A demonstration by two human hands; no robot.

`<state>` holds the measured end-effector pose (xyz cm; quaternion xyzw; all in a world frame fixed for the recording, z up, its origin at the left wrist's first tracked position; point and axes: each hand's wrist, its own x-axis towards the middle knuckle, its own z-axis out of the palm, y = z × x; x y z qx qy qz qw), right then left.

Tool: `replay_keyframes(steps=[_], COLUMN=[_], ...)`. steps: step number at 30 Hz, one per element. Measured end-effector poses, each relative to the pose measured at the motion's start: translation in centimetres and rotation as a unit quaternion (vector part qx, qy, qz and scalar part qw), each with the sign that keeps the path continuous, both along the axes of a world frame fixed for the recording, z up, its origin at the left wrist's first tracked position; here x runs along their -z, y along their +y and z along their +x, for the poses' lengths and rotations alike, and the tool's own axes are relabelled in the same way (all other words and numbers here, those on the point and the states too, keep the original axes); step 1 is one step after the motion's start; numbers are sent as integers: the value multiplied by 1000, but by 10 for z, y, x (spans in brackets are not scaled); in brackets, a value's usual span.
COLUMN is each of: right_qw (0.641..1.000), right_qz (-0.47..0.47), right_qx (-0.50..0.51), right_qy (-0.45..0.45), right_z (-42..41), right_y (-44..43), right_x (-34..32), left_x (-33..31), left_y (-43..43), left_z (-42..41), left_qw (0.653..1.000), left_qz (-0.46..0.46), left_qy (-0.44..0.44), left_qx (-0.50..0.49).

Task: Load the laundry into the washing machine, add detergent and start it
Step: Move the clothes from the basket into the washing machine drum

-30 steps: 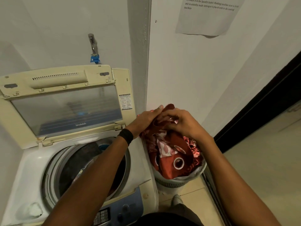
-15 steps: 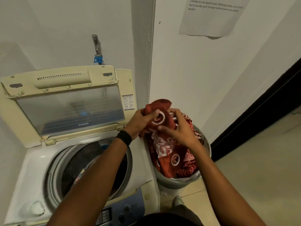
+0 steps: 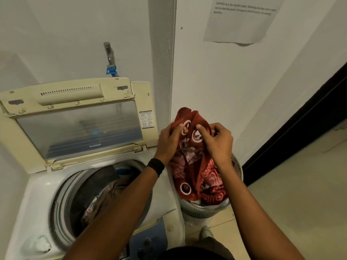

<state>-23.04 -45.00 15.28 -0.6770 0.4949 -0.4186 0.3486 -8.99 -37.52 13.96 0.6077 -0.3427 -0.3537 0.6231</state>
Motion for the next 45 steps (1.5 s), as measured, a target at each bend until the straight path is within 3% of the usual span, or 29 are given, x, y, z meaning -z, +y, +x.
replay_keyframes(steps=[3, 6, 9, 13, 18, 25, 31, 37, 41, 45], right_qw=[998, 993, 988, 1000, 996, 991, 988, 998, 997, 996], right_qz=[-4, -42, -73, -12, 13, -12, -14, -46, -64, -47], right_qx=[55, 96, 62, -16, -55, -130, -149, -40, -42, -25], right_qy=[5, 62, 119, 20, -63, -42, -36, -24, 29, 77], right_z=[7, 4, 3, 18, 19, 18, 21, 34, 36, 37], right_y=[1, 0, 3, 10, 11, 17, 35, 68, 66, 64], right_x=[2, 8, 13, 6, 1, 16, 33, 60, 61, 69], left_x=[0, -7, -5, 2, -5, -3, -9, -6, 2, -4], left_y=[0, 4, 5, 0, 1, -2, -5, -7, -5, -10], left_z=[1, 1, 3, -2, -6, 3, 5, 1, 5, 2], left_qw=[998, 998, 998, 994, 998, 993, 980, 981, 980, 981], left_qz=[-20, -16, -14, 10, 4, 86, 116, 86, 63, 72], left_qy=[-43, -15, -33, -109, -57, 70, 163, 173, 187, 180], left_qx=[-33, -65, -55, -3, 12, 46, 2, 12, 32, -20])
